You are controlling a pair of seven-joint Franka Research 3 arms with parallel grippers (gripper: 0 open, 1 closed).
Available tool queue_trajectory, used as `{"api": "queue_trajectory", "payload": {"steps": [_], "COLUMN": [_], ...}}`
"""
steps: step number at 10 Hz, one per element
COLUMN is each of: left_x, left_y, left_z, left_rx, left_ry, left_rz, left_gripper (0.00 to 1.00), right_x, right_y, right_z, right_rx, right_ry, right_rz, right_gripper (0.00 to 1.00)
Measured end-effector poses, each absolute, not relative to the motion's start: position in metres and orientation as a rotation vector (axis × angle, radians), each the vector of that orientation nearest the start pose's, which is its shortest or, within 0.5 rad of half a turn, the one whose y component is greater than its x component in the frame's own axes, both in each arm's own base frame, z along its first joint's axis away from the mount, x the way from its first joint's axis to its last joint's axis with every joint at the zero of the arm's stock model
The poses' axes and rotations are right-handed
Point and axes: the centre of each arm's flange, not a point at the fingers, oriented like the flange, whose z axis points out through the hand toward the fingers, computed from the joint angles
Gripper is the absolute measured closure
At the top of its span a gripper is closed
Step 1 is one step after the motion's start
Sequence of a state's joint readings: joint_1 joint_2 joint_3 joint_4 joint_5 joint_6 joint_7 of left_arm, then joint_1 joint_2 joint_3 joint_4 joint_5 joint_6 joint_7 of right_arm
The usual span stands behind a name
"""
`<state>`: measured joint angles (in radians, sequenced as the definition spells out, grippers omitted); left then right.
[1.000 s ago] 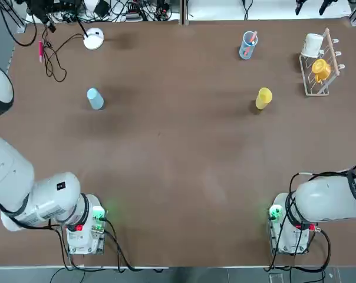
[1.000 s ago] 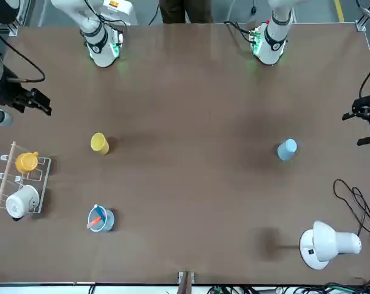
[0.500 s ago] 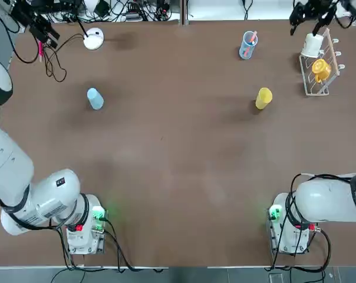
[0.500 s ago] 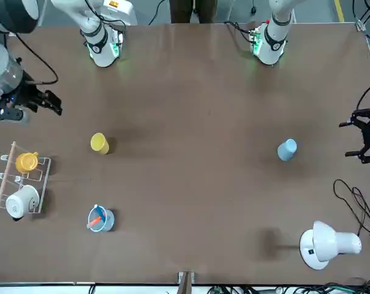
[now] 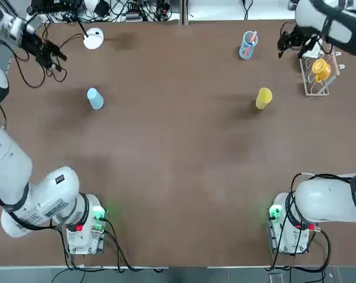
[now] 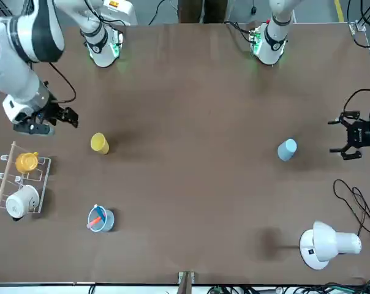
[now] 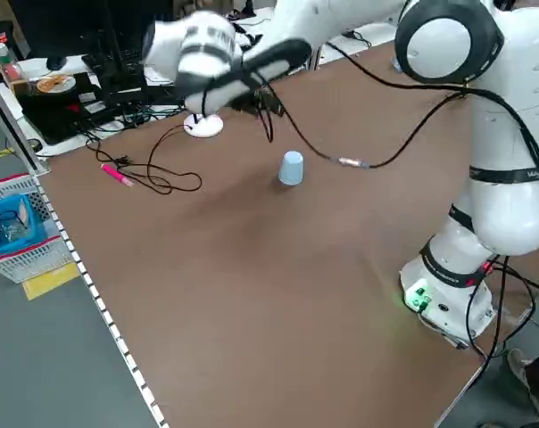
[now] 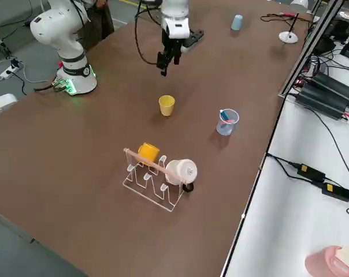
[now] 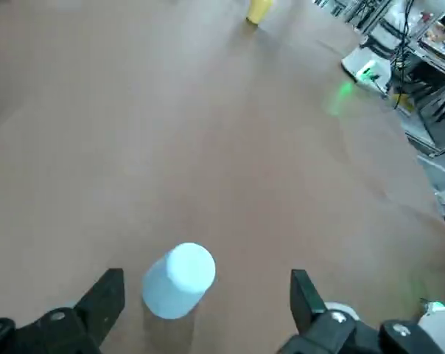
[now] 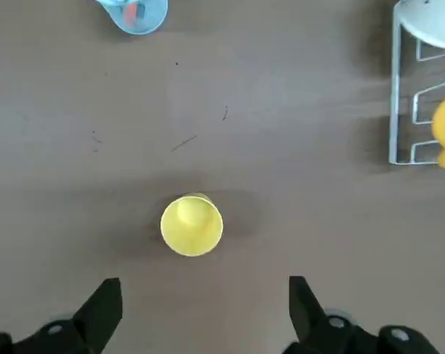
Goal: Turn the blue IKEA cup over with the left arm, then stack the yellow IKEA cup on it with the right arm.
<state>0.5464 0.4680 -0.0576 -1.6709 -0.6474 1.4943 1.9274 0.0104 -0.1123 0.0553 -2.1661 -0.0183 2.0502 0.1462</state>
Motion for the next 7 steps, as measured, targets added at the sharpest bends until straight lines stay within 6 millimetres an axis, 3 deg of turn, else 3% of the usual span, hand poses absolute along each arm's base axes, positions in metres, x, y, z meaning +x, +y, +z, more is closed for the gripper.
{"api": "queue_trajectory", "payload": {"steps": [2, 4, 7], "left_x": [0.546, 0.520, 0.508], "left_y": [0.232, 0.237, 0.229], "left_z": [0.286, 0.240, 0.174], "left_rx": [1.780, 1.695, 1.552], "left_ry": [-1.379, -1.424, -1.498], "left_rz": [0.662, 0.805, 0.893], "left_gripper": [0.01, 0.01, 0.01], "right_x": [0.505, 0.496, 0.482], "right_y": [0.038, 0.038, 0.037], "right_z": [0.410, 0.392, 0.361], "right_rx": [-3.159, -3.162, -3.160], "right_ry": [0.095, 0.094, 0.087], "right_rz": [-0.028, 0.007, -0.020], "right_gripper": [0.00, 0.00, 0.00]}}
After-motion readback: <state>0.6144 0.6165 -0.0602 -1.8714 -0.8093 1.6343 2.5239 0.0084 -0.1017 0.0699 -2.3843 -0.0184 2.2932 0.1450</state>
